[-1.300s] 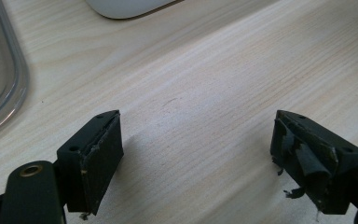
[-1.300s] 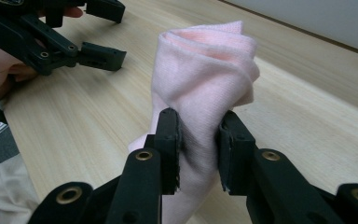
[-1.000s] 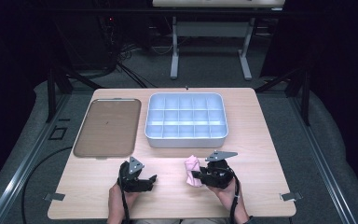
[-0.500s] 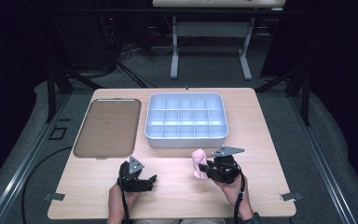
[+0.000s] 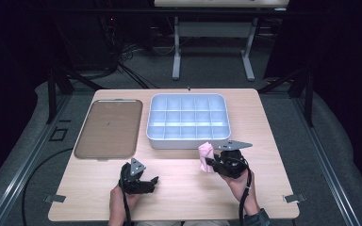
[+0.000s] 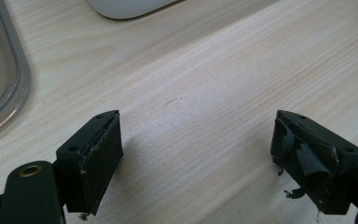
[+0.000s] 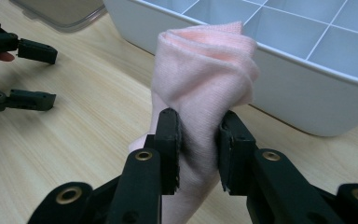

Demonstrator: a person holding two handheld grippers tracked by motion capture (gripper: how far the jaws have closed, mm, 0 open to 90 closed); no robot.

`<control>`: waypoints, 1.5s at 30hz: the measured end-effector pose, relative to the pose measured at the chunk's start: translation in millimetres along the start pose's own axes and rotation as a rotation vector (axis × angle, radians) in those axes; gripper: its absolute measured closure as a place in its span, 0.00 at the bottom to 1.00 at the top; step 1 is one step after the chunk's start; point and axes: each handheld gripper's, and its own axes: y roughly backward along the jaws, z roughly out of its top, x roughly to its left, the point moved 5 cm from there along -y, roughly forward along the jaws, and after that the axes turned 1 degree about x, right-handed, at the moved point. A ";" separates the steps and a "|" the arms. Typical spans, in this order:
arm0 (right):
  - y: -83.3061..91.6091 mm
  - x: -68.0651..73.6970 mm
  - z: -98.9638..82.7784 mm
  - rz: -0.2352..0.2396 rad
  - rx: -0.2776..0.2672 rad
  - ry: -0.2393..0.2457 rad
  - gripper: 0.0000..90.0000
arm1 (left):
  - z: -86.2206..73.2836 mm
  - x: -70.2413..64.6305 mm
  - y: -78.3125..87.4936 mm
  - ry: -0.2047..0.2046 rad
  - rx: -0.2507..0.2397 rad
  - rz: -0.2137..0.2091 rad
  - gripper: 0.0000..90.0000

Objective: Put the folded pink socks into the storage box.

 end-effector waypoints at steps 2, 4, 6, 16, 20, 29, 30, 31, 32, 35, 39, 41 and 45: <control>0.0 -1.8 1.5 -0.004 -0.007 -0.002 0.80 | 0.0 0.0 0.0 0.001 0.000 -0.001 0.18; 0.6 -3.9 2.3 -0.012 -0.005 0.004 0.80 | -0.1 0.2 0.1 -0.001 0.002 -0.001 0.18; 0.6 -5.8 3.4 -0.017 -0.011 0.001 0.80 | 0.0 0.3 0.1 -0.003 0.002 -0.001 0.18; 10.5 -22.4 18.2 -0.070 -0.039 0.001 0.80 | 0.0 0.2 0.0 0.001 0.002 -0.001 0.18; 14.2 -26.1 25.0 -0.085 -0.058 0.003 0.80 | 0.0 0.3 0.1 -0.001 0.003 -0.001 0.18; 18.1 -38.9 41.9 -0.113 -0.088 -0.001 0.80 | 0.0 0.4 0.0 -0.001 0.003 -0.001 0.18; 18.2 -40.8 44.0 -0.118 -0.095 -0.006 0.80 | 0.0 0.4 -0.1 0.000 0.002 -0.001 0.18; 19.0 -43.3 45.8 -0.122 -0.093 -0.004 0.80 | 0.0 0.4 0.0 0.000 0.003 -0.001 0.18; 18.9 -45.5 48.0 -0.128 -0.105 -0.010 0.80 | 0.0 0.4 0.0 0.000 0.003 -0.001 0.18; 19.9 -52.1 54.1 -0.133 -0.105 -0.012 0.80 | 0.1 -0.3 0.0 -0.005 -0.003 0.008 0.18; 18.1 -59.7 60.9 -0.148 -0.116 -0.018 0.80 | 0.0 0.5 0.0 -0.001 0.004 0.007 0.17; 17.0 -63.3 63.6 -0.160 -0.113 -0.017 0.80 | 0.0 1.1 -0.7 0.011 0.008 0.006 0.16; 11.8 -70.1 68.0 -0.183 -0.113 -0.014 0.80 | -0.1 1.5 -1.9 0.009 0.016 0.005 0.10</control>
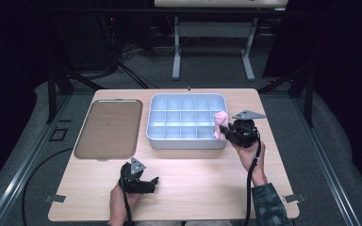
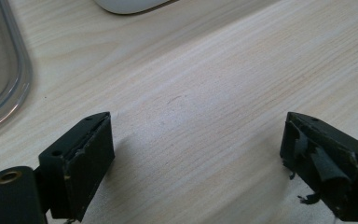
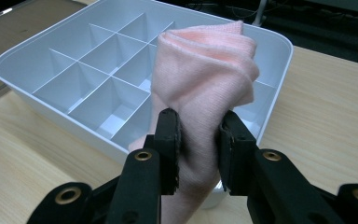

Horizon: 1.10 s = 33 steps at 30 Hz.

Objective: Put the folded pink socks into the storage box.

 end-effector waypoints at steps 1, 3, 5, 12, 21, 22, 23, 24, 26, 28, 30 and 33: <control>-2.0 -0.9 0.8 -0.005 0.002 -0.001 0.80 | -0.1 0.1 0.0 0.001 0.004 -0.002 0.10; -5.5 -3.0 2.5 -0.018 0.010 0.007 0.80 | -0.1 -0.4 -0.6 0.003 0.009 -0.007 0.08; -9.2 -5.4 4.0 -0.029 0.016 0.006 0.80 | 0.0 -0.3 -0.6 -0.003 0.011 -0.009 0.07; -29.8 -11.0 2.8 -0.069 0.054 0.022 0.80 | 0.0 -0.3 -0.7 -0.007 0.011 -0.011 0.07; -56.4 -13.9 -5.6 -0.121 0.143 0.064 0.79 | 0.0 -0.6 -0.4 -0.010 0.011 -0.009 0.07; -58.2 -13.6 -6.9 -0.124 0.151 0.066 0.79 | 0.1 -0.5 -0.3 -0.012 0.011 -0.008 0.07; -60.6 -13.3 -8.5 -0.129 0.158 0.072 0.79 | 0.1 -0.6 -0.3 -0.013 0.011 -0.008 0.07; -62.6 -13.1 -10.2 -0.132 0.162 0.074 0.79 | 0.1 -0.6 -0.4 -0.012 0.010 -0.008 0.07; -65.0 -12.9 -12.9 -0.132 0.176 0.082 0.79 | 0.0 -0.9 -0.4 -0.009 0.008 -0.007 0.07; -66.8 -12.3 -15.1 -0.133 0.187 0.086 0.78 | 0.1 -0.6 -0.3 -0.013 0.009 -0.006 0.07; -67.8 -11.8 -16.1 -0.138 0.184 0.091 0.78 | 0.0 -0.8 -0.4 -0.011 0.008 -0.006 0.07; -69.1 -10.7 -17.3 -0.142 0.202 0.101 0.78 | 0.1 -0.7 -0.3 -0.011 0.007 -0.005 0.07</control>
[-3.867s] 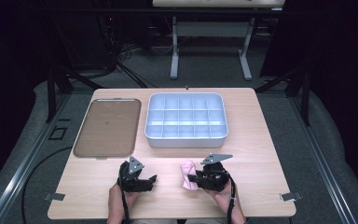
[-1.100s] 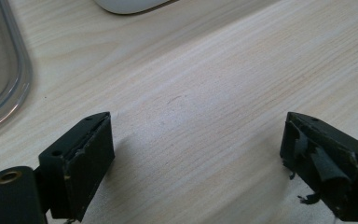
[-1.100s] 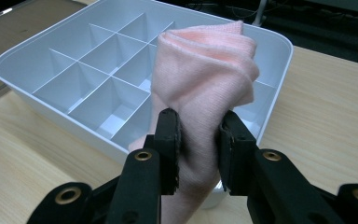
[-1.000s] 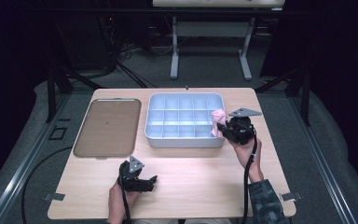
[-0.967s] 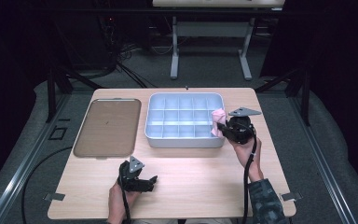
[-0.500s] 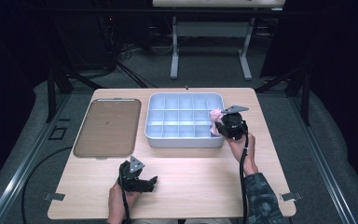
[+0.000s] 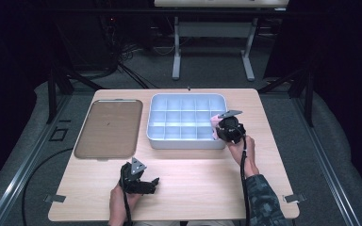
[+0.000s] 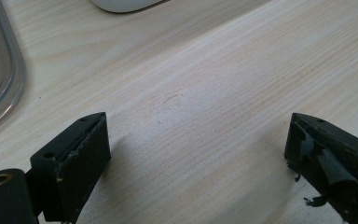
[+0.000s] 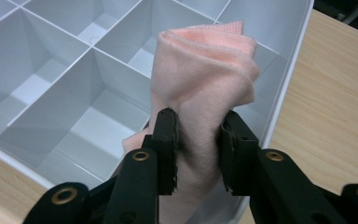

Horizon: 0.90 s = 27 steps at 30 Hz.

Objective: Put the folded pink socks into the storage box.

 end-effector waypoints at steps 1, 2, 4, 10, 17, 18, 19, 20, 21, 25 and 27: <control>-0.4 0.7 -0.6 0.000 0.005 0.003 0.78 | 0.0 0.0 -0.2 0.001 -0.002 0.002 0.07; -1.5 1.6 -2.0 0.000 0.013 0.010 0.78 | -0.1 -0.1 0.0 0.003 -0.001 0.003 0.07; -3.3 2.8 -4.6 -0.010 0.026 0.019 0.78 | -0.1 -0.2 0.1 0.005 -0.001 0.004 0.07; -1.1 2.6 -7.2 -0.011 0.020 0.012 0.71 | -0.1 -0.2 0.1 0.005 0.000 0.004 0.07; 21.0 2.5 -3.9 0.021 -0.078 -0.014 0.52 | -0.1 -0.2 0.2 0.004 -0.001 0.005 0.08; 26.2 2.5 -2.4 0.023 -0.091 -0.019 0.52 | -0.1 -0.1 0.1 0.005 -0.001 0.004 0.08; 30.1 2.1 -0.6 0.022 -0.109 -0.025 0.52 | -0.1 -0.2 0.0 0.007 -0.001 0.004 0.08; 33.4 1.2 1.1 0.021 -0.115 -0.024 0.53 | -0.1 -0.3 0.2 0.006 -0.001 0.005 0.08; 35.4 0.7 2.8 0.028 -0.124 -0.025 0.54 | 0.0 -0.5 0.1 0.005 -0.003 0.006 0.08; 36.8 1.0 6.2 0.039 -0.128 -0.024 0.62 | 0.0 -0.6 0.1 0.006 -0.004 0.006 0.08; 32.0 1.1 4.7 0.047 -0.104 -0.032 0.64 | 0.0 -0.5 0.1 0.006 -0.004 0.006 0.08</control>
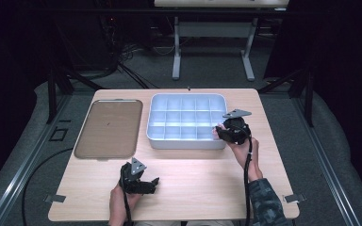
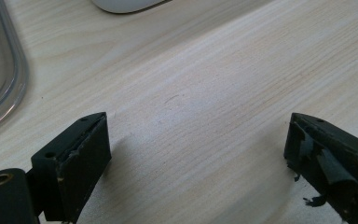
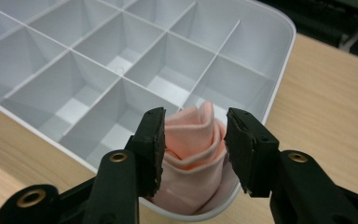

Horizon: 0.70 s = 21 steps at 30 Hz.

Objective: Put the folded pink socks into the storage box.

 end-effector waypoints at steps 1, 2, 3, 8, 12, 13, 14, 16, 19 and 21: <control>-3.1 -0.2 -2.0 0.003 0.022 -0.003 0.64 | 0.1 0.4 0.1 -0.006 0.001 0.000 0.08; -5.9 -0.7 -3.8 0.008 0.037 -0.004 0.64 | -0.1 0.0 0.1 0.001 0.002 -0.001 0.08; -8.0 -0.7 -5.5 0.008 0.038 -0.010 0.63 | 0.0 0.3 0.1 -0.004 0.002 -0.001 0.08; -6.4 -1.5 -9.3 0.032 0.046 -0.039 0.54 | 0.1 0.3 0.1 -0.005 0.000 -0.003 0.08; 6.0 2.3 -8.9 0.074 0.034 -0.048 0.44 | 0.0 -0.1 0.1 0.000 -0.002 -0.004 0.08; 9.6 3.9 -9.3 0.084 0.032 -0.047 0.41 | 0.0 0.1 0.2 -0.003 -0.001 -0.003 0.08; 13.5 5.6 -9.9 0.095 0.031 -0.045 0.39 | 0.0 0.1 0.2 -0.004 -0.001 -0.003 0.08; 21.4 9.0 -11.3 0.106 0.017 -0.039 0.33 | -0.1 -0.2 0.1 -0.001 -0.002 -0.003 0.08; 33.1 14.3 -14.8 0.117 0.006 -0.027 0.22 | 0.0 -0.1 0.2 -0.003 -0.001 -0.003 0.08; 40.0 17.8 -17.7 0.120 -0.010 -0.025 0.17 | 0.0 -0.3 0.0 -0.001 -0.004 -0.001 0.08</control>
